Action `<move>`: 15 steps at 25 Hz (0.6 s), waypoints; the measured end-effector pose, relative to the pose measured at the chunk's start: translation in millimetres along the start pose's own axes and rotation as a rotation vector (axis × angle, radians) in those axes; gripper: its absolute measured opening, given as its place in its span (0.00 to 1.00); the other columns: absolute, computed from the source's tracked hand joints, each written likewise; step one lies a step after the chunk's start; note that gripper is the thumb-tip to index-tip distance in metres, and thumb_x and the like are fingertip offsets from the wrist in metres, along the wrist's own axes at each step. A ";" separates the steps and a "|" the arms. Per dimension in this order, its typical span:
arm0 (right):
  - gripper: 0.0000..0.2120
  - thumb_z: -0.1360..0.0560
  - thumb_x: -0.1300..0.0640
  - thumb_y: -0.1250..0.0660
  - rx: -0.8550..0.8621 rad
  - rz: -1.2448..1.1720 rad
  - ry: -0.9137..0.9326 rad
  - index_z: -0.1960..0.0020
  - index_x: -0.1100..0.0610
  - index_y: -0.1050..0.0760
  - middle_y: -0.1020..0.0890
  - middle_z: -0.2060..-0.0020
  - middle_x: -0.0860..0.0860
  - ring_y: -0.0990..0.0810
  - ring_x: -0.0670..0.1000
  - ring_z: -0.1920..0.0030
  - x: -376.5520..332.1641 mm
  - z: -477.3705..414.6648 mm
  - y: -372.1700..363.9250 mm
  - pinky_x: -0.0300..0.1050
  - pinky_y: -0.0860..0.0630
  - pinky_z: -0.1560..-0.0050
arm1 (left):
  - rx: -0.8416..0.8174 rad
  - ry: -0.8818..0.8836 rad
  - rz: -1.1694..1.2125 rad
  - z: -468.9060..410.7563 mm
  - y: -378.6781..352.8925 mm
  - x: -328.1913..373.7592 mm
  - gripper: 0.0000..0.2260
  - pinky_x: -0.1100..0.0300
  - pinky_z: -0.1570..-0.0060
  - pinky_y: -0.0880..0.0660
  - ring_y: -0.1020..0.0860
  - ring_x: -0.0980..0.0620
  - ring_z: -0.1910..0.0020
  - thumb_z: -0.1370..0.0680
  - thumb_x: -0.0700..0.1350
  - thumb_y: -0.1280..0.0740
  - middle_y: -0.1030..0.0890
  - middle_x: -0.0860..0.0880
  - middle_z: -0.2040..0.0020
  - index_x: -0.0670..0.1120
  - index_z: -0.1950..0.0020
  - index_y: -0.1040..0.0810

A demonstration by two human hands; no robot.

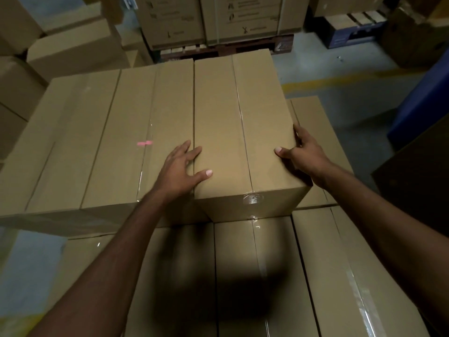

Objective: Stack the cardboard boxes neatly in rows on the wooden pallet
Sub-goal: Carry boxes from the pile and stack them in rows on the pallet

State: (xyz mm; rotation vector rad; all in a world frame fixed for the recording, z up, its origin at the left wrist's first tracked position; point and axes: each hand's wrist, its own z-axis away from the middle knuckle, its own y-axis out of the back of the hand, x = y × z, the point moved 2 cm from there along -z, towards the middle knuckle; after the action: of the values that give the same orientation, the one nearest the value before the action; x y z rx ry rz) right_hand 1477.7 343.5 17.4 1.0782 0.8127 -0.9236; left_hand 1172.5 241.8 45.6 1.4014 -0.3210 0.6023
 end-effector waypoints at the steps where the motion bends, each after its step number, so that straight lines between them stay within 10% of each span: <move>1: 0.42 0.27 0.51 0.24 0.011 -0.005 -0.013 0.19 0.42 0.41 0.27 0.27 0.47 0.26 0.53 0.31 0.5 -0.1 -0.4 0.59 0.24 0.34 | -0.074 -0.016 -0.003 3.5 1.1 -1.1 0.41 0.45 0.20 0.48 0.52 0.49 0.17 0.28 0.62 0.26 0.48 0.51 0.16 0.54 0.19 0.37; 6: 0.39 0.25 0.53 0.25 -0.001 0.017 0.002 0.20 0.41 0.39 0.27 0.28 0.46 0.26 0.53 0.32 -7.4 -0.3 2.4 0.61 0.25 0.32 | -0.329 -0.092 -0.201 8.6 13.6 -5.4 0.59 0.49 0.21 0.54 0.62 0.51 0.18 0.40 0.68 0.22 0.60 0.53 0.16 0.59 0.17 0.49; 15: 0.44 0.28 0.49 0.24 -0.030 0.004 -0.015 0.18 0.42 0.44 0.32 0.22 0.47 0.29 0.54 0.27 -3.4 -6.9 1.1 0.63 0.28 0.28 | -0.248 -0.180 -0.415 7.5 14.9 -2.7 0.53 0.47 0.22 0.42 0.53 0.49 0.17 0.34 0.69 0.24 0.54 0.51 0.16 0.59 0.17 0.48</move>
State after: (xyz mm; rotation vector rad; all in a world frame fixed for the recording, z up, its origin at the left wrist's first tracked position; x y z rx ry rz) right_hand 1476.6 351.0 18.9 1.0453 0.8098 -0.9124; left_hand 1162.8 234.7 57.5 1.2352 -0.2290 0.0907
